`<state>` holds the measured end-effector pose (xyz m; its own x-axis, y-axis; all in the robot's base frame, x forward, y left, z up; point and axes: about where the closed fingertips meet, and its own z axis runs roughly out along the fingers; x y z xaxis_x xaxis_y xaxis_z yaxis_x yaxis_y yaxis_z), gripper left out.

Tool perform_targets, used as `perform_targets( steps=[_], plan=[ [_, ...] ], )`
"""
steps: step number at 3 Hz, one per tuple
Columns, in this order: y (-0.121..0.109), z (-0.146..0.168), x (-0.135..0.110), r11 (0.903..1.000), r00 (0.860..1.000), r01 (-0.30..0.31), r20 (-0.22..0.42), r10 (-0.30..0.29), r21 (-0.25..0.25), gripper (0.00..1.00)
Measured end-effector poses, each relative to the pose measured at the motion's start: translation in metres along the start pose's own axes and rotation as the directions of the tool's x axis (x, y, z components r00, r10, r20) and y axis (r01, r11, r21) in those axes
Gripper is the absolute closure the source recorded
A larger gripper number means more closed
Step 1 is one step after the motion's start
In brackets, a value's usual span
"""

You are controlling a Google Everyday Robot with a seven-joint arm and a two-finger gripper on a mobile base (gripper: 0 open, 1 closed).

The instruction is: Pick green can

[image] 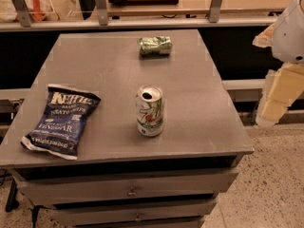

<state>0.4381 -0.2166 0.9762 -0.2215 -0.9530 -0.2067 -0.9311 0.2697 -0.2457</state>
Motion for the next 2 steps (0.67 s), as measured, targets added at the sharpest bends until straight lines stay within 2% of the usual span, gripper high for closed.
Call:
perform_targets(
  steps=[1, 2],
  plan=[
    [0.000, 0.000, 0.000, 1.0000, 1.000, 0.000, 0.000, 0.000, 0.000, 0.00],
    [-0.012, -0.001, -0.003, 0.9997, 1.000, -0.004, 0.015, 0.003, 0.026, 0.00]
  ],
)
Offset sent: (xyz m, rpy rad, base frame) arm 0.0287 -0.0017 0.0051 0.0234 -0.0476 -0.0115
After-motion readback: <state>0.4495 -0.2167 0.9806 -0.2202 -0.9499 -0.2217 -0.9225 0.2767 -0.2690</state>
